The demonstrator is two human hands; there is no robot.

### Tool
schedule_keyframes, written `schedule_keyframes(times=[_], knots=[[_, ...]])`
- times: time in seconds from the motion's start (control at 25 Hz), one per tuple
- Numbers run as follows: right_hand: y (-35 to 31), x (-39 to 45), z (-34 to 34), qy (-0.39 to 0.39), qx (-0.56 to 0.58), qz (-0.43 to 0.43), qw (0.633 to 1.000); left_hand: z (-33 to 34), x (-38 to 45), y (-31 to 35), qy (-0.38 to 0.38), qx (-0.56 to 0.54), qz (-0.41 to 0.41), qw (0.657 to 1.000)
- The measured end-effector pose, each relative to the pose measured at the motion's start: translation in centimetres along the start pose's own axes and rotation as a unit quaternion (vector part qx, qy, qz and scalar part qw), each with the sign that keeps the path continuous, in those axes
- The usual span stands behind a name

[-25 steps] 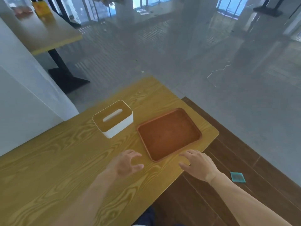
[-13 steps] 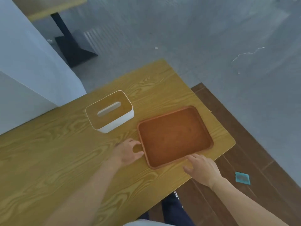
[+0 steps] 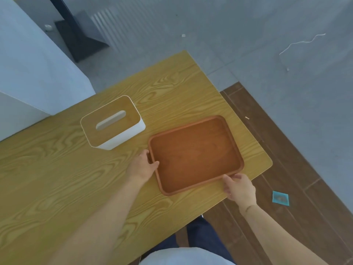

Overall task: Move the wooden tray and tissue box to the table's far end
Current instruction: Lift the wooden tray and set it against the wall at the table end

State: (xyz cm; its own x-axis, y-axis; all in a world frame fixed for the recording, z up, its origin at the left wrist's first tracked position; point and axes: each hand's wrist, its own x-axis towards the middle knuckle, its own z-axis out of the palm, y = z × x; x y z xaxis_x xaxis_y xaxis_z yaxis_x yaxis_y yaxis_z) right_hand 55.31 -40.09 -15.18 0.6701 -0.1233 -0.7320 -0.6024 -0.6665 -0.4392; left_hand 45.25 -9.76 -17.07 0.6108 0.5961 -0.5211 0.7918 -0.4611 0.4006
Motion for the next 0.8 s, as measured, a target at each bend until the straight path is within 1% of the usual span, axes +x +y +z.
schedule_keyframes(times=[0.04, 0.12, 0.24, 0.44, 0.64, 0.8], knots=[[-0.2, 0.4, 0.0, 0.008, 0.055, 0.021, 0.998, 0.2, 0.1, 0.1, 0.003, -0.007, -0.002, 1.000], [-0.7, 1.1, 0.1, 0.026, 0.129, 0.046, 0.990, 0.5, 0.3, 0.3, 0.009, -0.020, -0.002, 1.000], [-1.2, 1.8, 0.0, 0.046, 0.178, 0.056, 0.981, 1.1, 0.3, 0.5, 0.021, -0.039, -0.002, 0.999], [-1.5, 1.8, 0.6, 0.047, 0.264, 0.054, 0.962, 1.5, -0.3, 0.4, 0.039, -0.089, 0.017, 0.995], [-2.1, 0.8, 0.8, 0.012, 0.329, 0.037, 0.944, 1.3, -1.4, 0.0, 0.074, -0.197, -0.005, 0.978], [-3.0, -0.6, 0.5, -0.052, 0.353, 0.012, 0.934, 0.6, -3.9, -1.2, 0.107, -0.260, -0.026, 0.959]])
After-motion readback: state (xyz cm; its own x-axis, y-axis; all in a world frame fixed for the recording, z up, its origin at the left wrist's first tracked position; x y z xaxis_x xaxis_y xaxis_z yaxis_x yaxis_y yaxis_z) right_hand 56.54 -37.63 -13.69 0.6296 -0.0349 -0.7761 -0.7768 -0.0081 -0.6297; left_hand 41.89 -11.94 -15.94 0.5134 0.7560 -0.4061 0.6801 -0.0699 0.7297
